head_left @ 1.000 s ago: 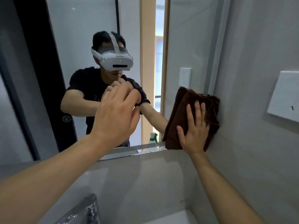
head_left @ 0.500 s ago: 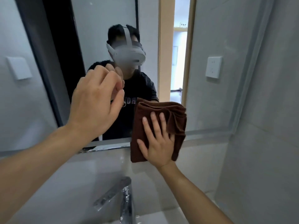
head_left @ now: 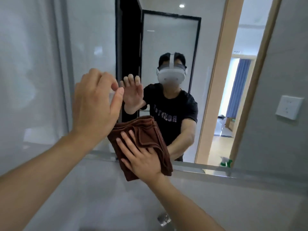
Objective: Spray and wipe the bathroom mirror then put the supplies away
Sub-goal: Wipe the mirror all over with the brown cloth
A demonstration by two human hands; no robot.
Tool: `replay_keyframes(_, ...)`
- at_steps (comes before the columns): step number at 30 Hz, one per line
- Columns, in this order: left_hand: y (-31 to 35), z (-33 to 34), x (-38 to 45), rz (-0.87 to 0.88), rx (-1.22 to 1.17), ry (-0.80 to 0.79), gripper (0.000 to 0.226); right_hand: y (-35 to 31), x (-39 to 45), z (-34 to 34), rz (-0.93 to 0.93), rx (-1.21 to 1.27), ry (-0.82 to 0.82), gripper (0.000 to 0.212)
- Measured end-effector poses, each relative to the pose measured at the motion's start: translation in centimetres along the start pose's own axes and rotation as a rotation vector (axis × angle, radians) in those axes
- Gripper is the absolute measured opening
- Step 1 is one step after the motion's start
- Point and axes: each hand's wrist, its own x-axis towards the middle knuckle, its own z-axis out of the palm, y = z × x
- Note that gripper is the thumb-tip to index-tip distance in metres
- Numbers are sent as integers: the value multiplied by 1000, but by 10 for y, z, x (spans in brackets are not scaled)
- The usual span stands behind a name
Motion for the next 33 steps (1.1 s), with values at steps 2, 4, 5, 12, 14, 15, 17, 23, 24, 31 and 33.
replay_keyframes(2,-21,-16,-2,-43,42,9,18,-18,27,0,-9,33,-7,65)
replay_keyframes(4,-39,-28,-10,-91,72,12,16,-28,55,-5,-4,48,4,68)
replay_keyframes(5,-46,-32,-15,-125,69,7,16,-31,69,-9,0,55,6,70)
replay_keyframes(12,-66,-7,-41,-463,-213,-118,19,-15,162,-63,-17,185,63,62)
replay_keyframes(14,-60,8,-36,-564,-359,-109,28,-4,178,-83,-23,360,54,65)
replay_keyframes(15,-56,15,-32,-593,-408,-86,33,3,182,-93,-30,454,45,67)
replay_keyframes(17,-48,30,-24,-611,-423,-21,42,15,185,-112,-48,608,40,67)
replay_keyframes(23,-18,77,-6,-583,-48,56,57,40,191,-153,29,782,-60,85)
replay_keyframes(24,-17,82,-2,-577,2,51,60,41,194,-162,35,771,-84,85)
replay_keyframes(31,-31,106,47,-419,163,79,64,70,191,-217,-90,503,-100,71)
replay_keyframes(33,-16,105,66,-403,186,58,67,85,190,-229,-79,479,-42,70)
